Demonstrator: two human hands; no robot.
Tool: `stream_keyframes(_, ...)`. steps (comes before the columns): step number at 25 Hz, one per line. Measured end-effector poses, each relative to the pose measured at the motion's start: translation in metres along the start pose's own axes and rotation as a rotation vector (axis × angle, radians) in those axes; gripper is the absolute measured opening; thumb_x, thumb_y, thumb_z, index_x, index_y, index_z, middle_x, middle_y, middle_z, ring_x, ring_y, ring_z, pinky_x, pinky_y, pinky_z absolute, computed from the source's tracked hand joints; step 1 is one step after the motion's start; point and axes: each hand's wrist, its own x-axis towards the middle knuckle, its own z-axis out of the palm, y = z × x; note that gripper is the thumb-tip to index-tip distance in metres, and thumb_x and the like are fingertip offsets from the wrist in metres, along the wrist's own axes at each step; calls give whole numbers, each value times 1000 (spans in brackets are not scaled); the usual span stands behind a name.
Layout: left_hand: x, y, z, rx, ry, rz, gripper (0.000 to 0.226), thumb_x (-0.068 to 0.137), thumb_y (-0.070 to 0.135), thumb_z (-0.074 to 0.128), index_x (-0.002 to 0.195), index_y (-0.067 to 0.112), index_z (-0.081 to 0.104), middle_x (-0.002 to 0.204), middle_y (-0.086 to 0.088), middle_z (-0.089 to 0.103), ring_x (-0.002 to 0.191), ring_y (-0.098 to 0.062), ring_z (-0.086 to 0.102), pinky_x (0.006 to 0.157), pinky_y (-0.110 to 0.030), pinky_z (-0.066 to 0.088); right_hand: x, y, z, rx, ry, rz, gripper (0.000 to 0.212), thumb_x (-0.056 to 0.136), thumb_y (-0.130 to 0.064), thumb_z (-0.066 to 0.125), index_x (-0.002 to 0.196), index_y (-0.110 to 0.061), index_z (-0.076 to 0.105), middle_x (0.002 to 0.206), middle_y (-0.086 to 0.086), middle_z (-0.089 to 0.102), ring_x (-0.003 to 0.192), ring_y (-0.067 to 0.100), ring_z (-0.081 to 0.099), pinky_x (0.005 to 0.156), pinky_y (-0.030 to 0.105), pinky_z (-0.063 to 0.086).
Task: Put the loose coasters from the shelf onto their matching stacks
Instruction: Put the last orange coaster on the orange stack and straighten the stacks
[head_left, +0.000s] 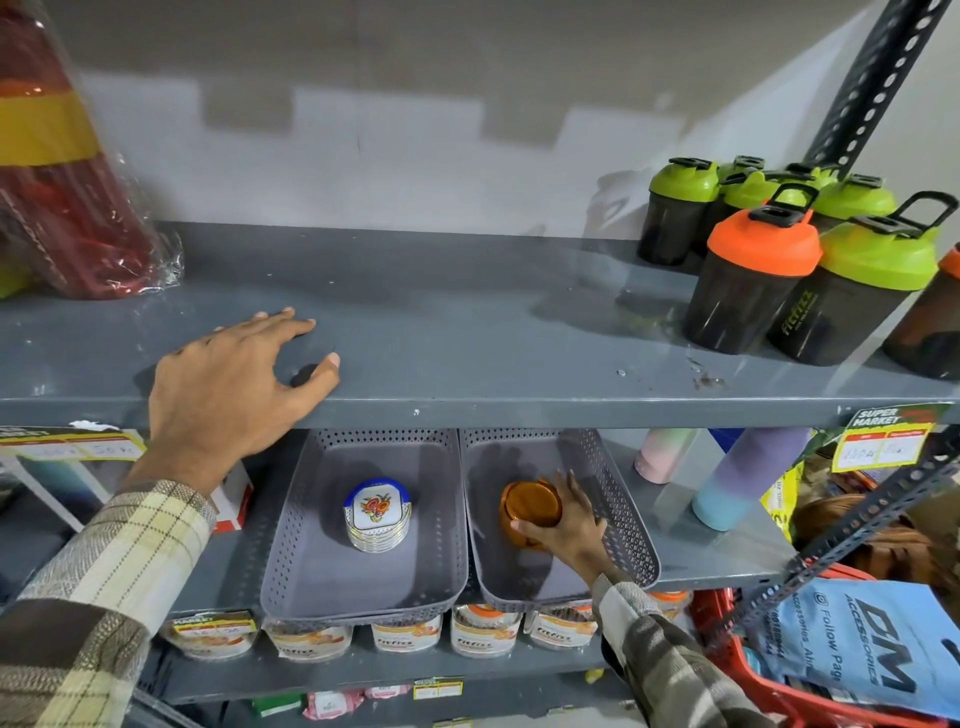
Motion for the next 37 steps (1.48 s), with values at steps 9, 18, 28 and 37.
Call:
stream_keyframes(9, 1, -2, 2, 3, 14, 0, 58, 80, 66, 43, 125, 36, 63, 136, 8, 60, 125, -25, 56, 87, -49, 49, 31, -36, -22, -331, -429, -36, 118, 65, -63, 83, 158, -45, 13, 169, 11, 8, 149, 49, 22, 117, 64, 31)
stream_keyframes(18, 1, -5, 7, -5, 31, 13, 56, 80, 65, 44, 123, 36, 64, 134, 10, 61, 127, -18, 54, 87, -46, 50, 37, -33, -21, -394, -470, -58, 100, 86, -63, 68, 162, -34, 10, 169, 15, -1, 152, 46, 16, 122, 53, 27)
stream_keyframes(28, 2, -5, 8, 6, 37, 28, 56, 81, 64, 44, 123, 34, 65, 134, 10, 61, 125, -19, 56, 85, -44, 50, 44, -35, -26, -670, -498, -314, 112, 75, -37, 87, 161, -30, 17, 168, 12, 16, 147, 43, 31, 114, 55, 39)
stream_keyframes(37, 4, -7, 10, -4, 8, 23, 57, 81, 66, 43, 126, 35, 62, 137, 13, 59, 130, -14, 51, 90, -43, 48, 43, -34, -25, -592, -379, -257, 104, 68, -27, 92, 154, -19, 33, 151, 11, 48, 133, 36, 51, 104, 44, 51)
